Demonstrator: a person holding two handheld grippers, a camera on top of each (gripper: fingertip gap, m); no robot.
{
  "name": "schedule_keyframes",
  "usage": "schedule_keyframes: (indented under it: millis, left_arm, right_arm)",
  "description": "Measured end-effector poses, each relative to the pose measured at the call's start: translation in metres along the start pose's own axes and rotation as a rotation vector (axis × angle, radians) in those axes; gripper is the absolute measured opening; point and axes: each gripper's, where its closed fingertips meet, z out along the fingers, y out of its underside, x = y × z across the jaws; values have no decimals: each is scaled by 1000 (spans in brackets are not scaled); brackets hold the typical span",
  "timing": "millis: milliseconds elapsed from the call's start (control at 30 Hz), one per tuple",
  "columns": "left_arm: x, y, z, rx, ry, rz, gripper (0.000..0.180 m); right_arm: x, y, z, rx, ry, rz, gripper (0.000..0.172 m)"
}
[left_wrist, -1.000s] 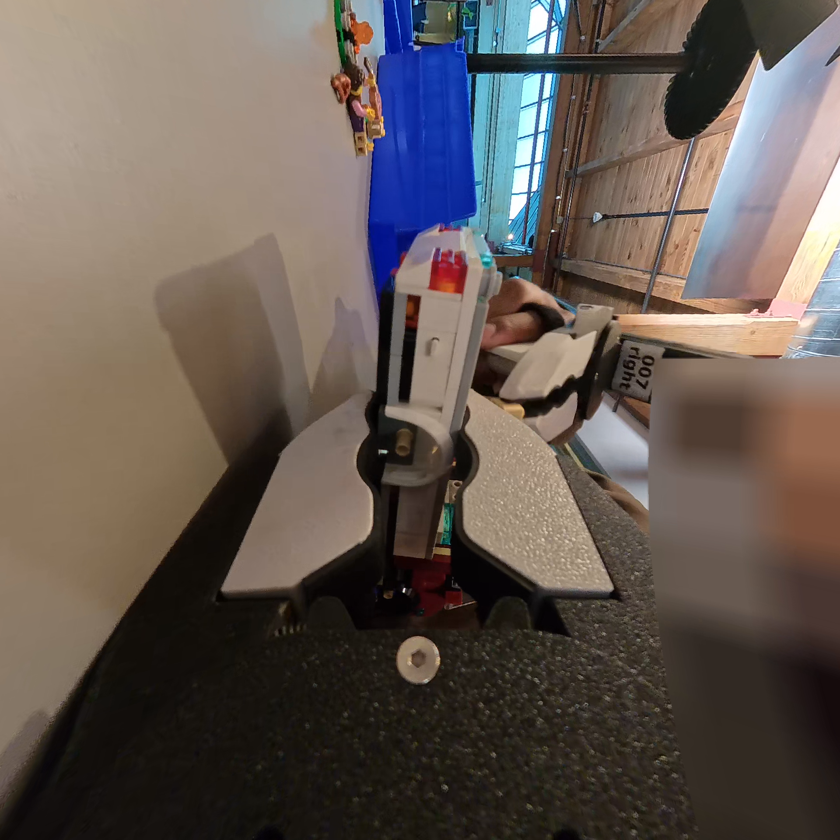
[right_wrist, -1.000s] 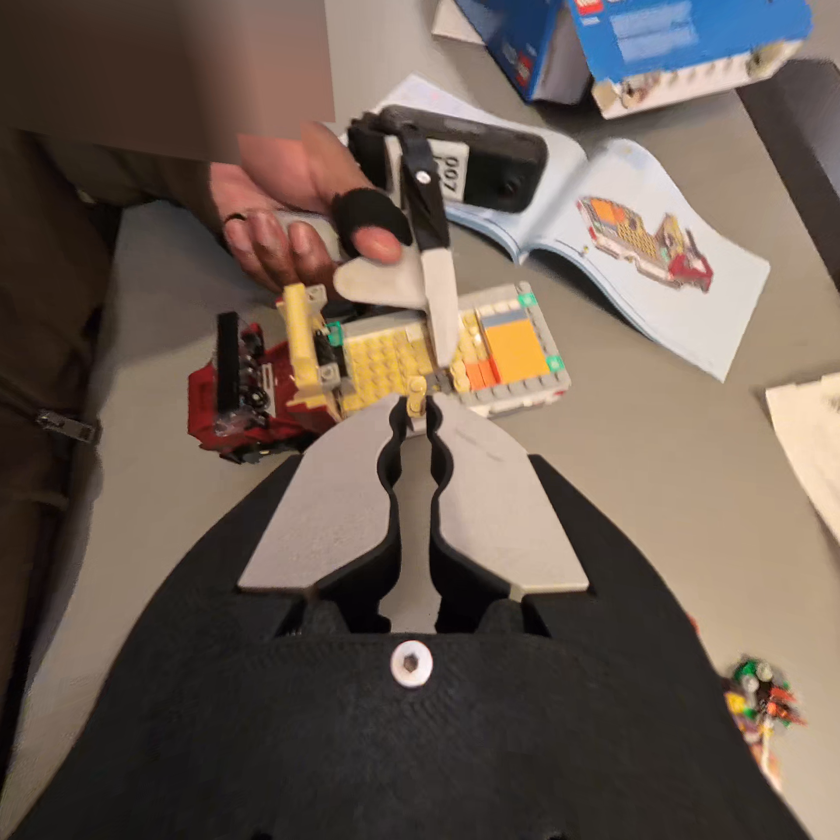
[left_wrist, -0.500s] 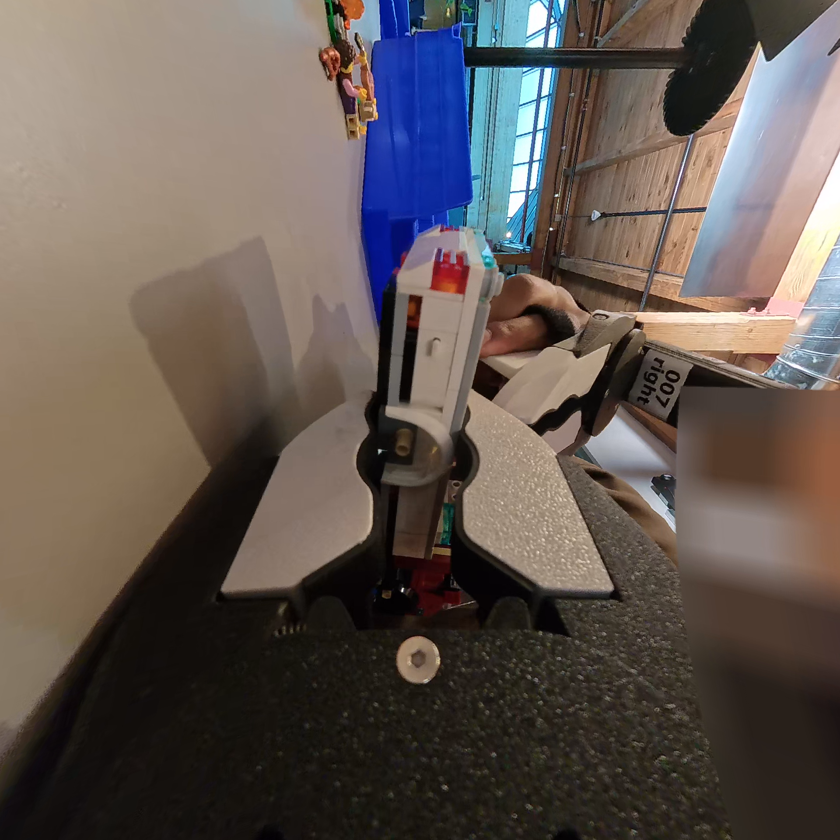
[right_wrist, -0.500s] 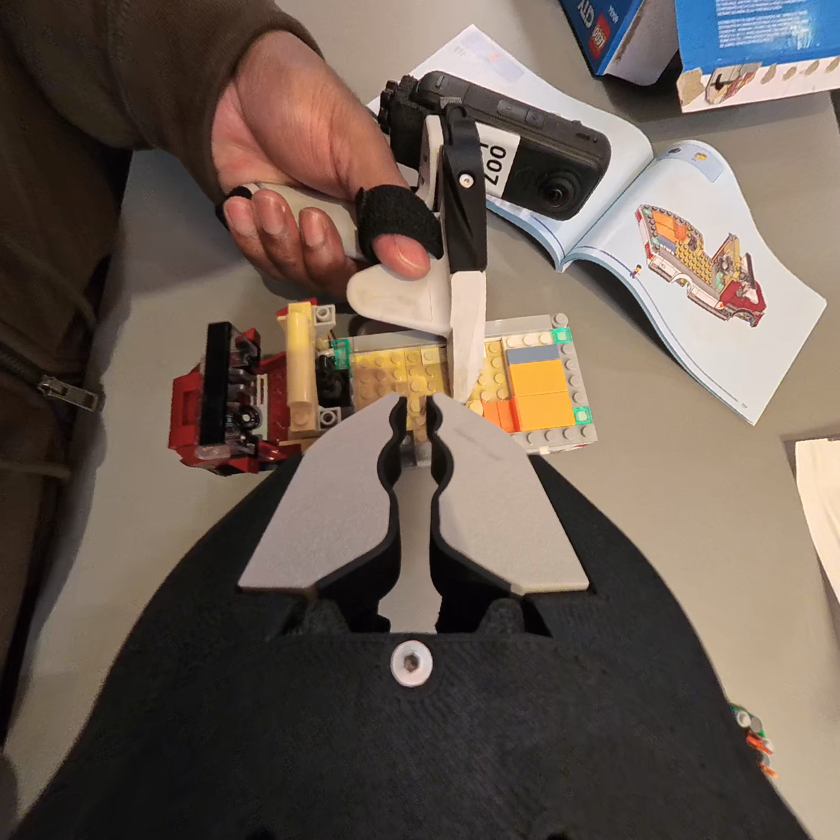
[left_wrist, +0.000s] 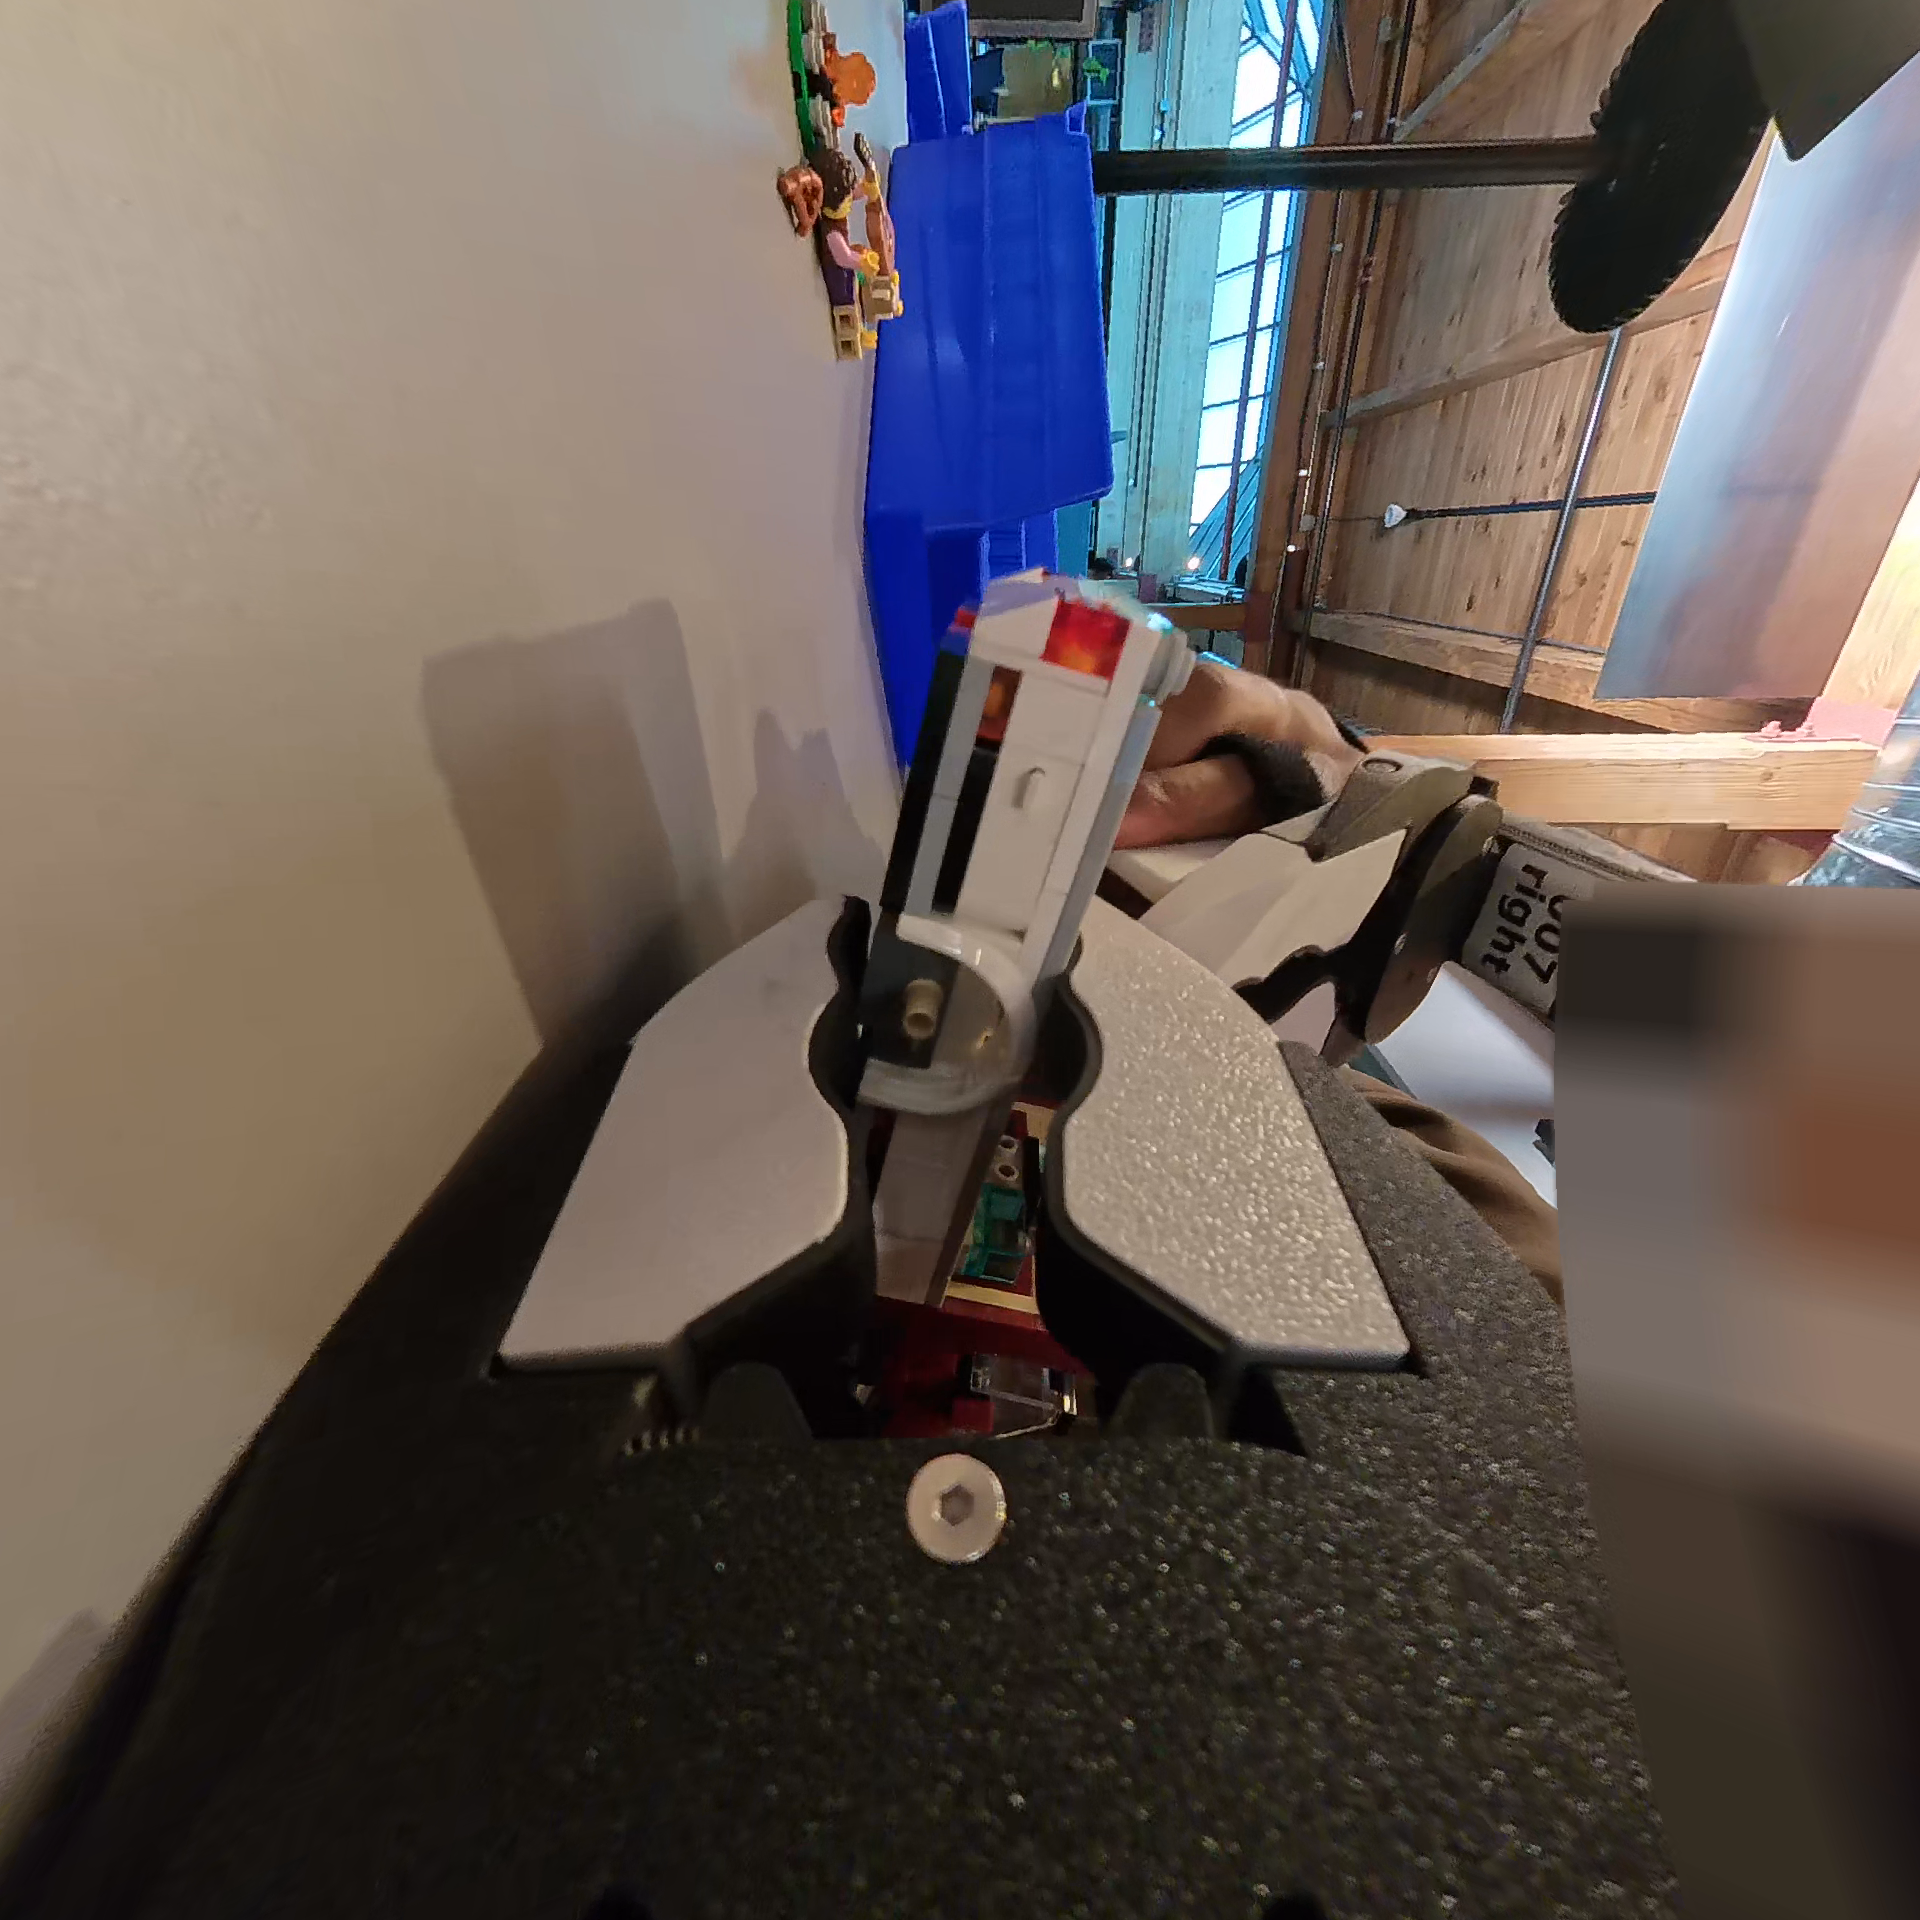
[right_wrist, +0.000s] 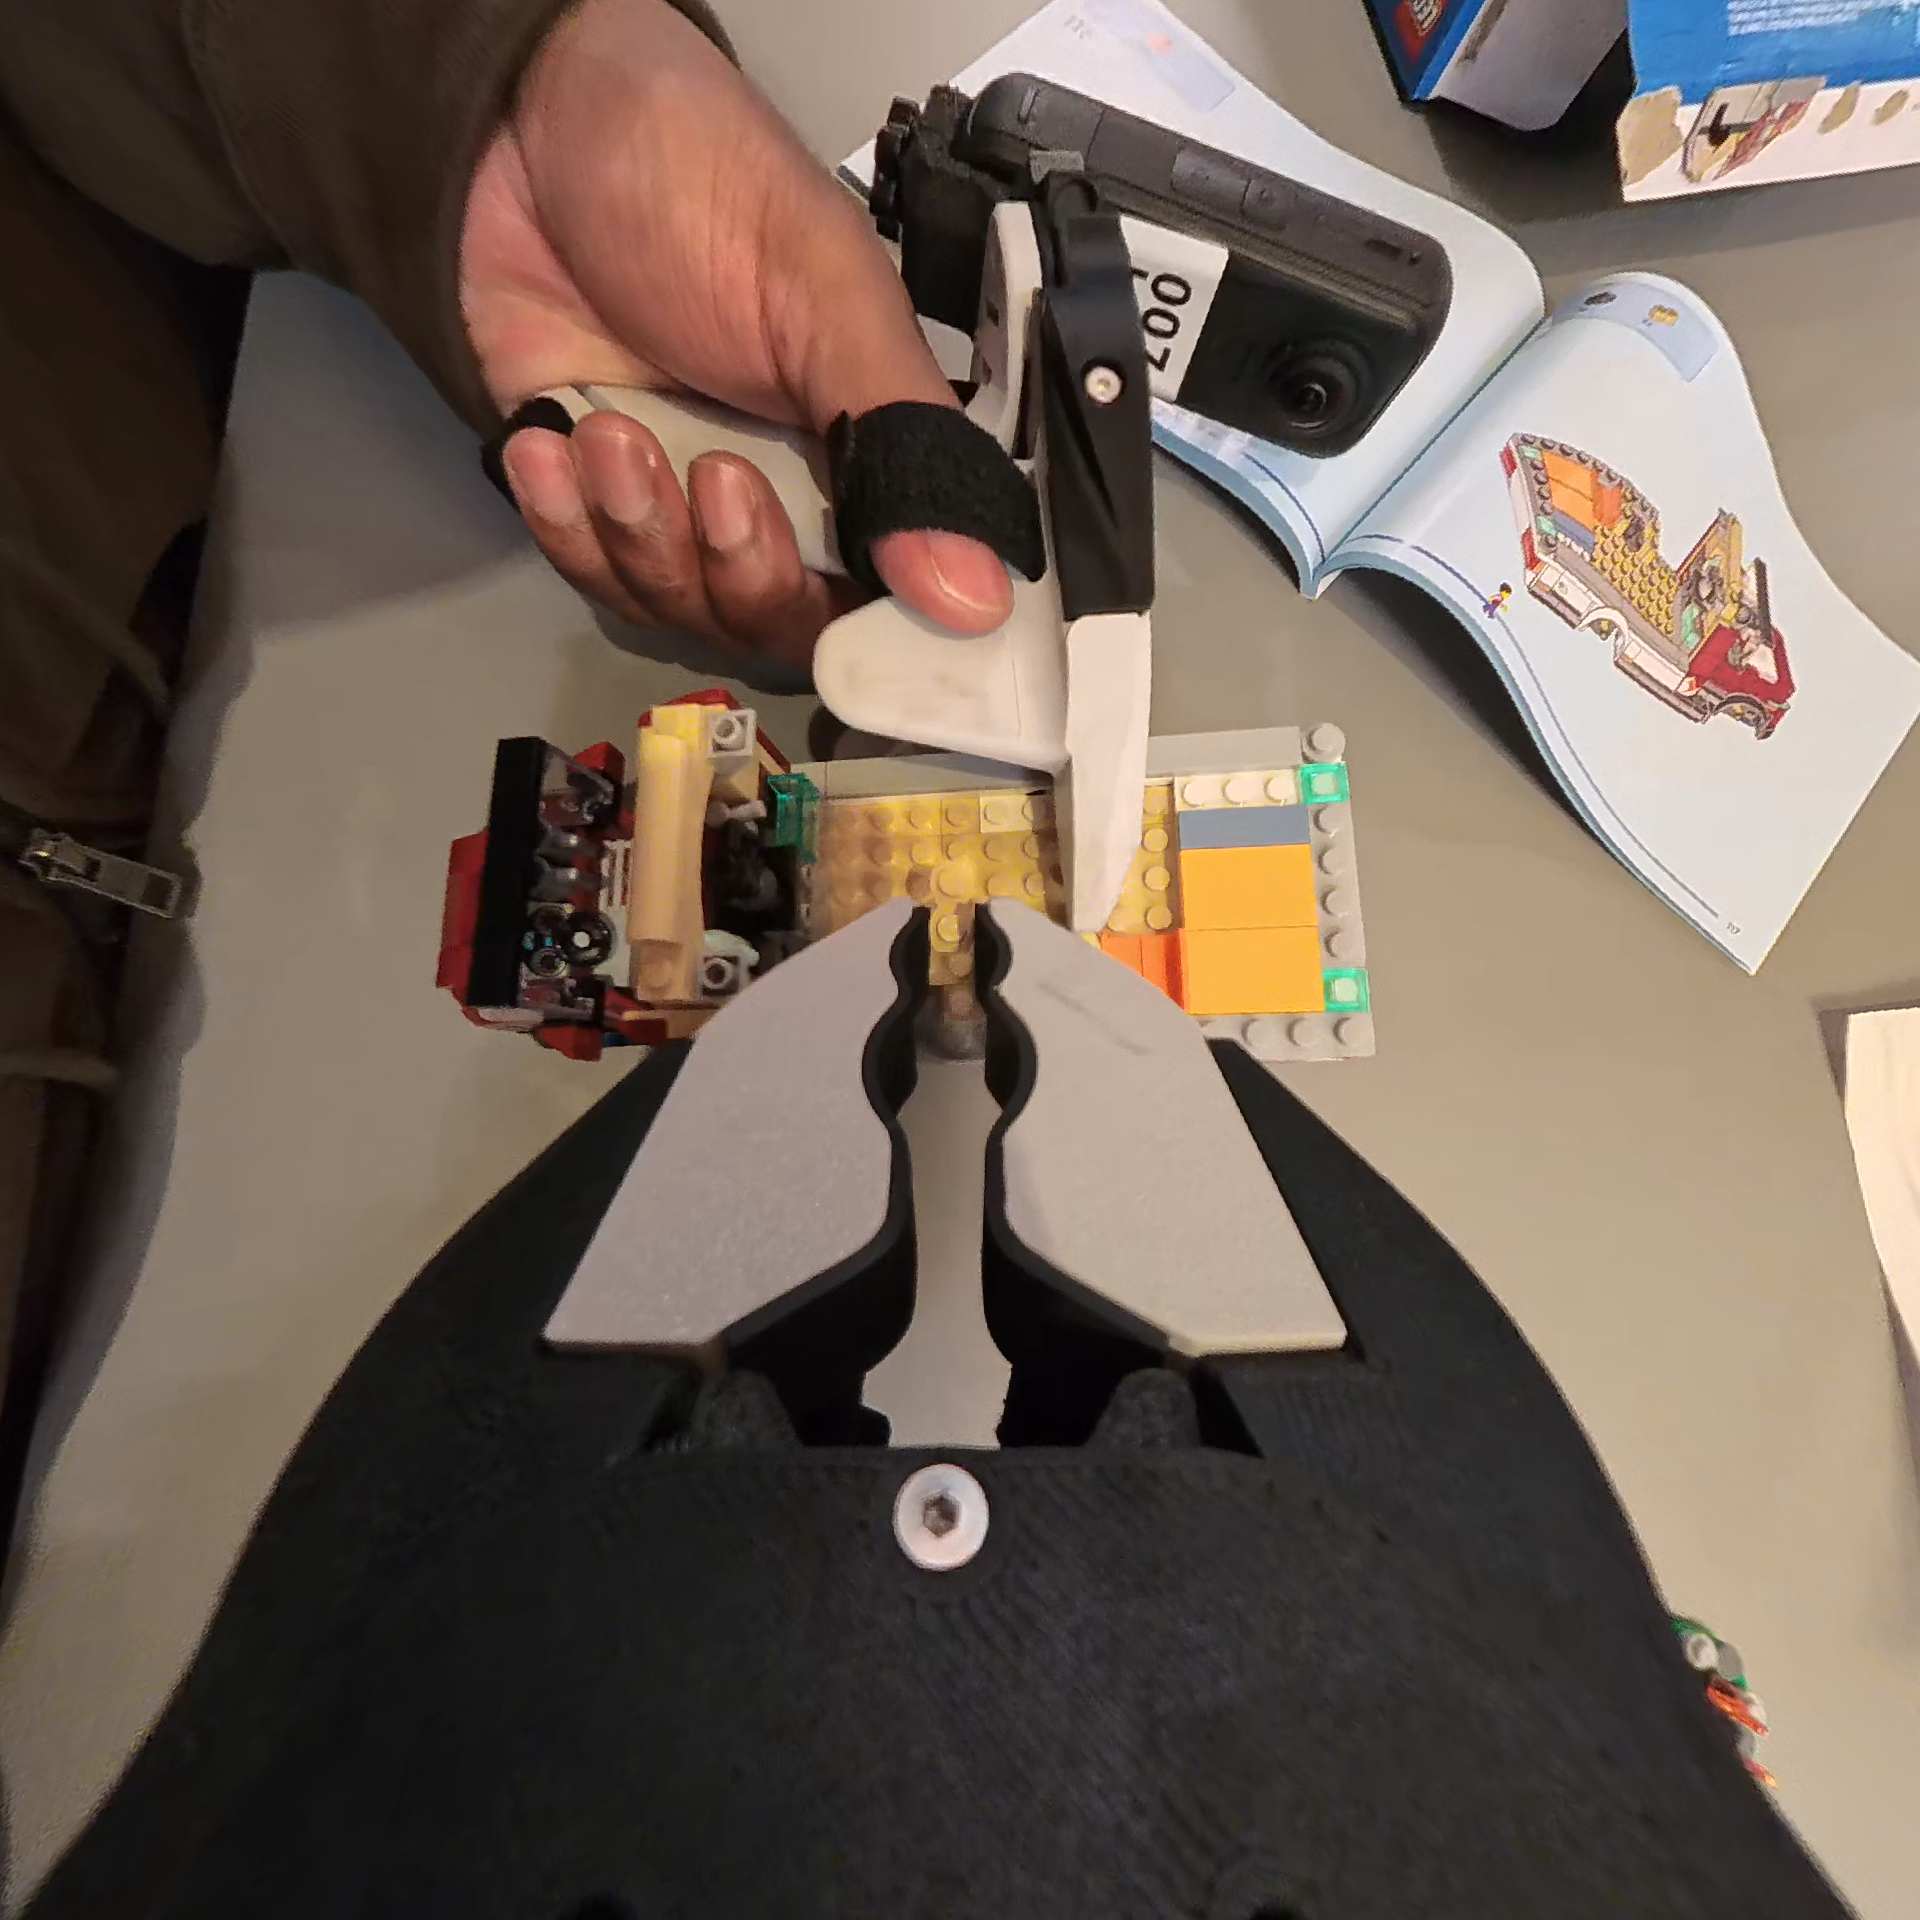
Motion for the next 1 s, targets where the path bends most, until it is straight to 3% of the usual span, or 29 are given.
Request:
schedule_keyframes:
  millis: [500,1000]
  left_arm:
    - [8,1,2,28,40,-72,32]
    - [10,-4,-3,63,36,-94,32]
  right_arm:
    - [5,11,-1,-136,85,-83,8]
    - [9,11,-3,-218,62,-102,11]
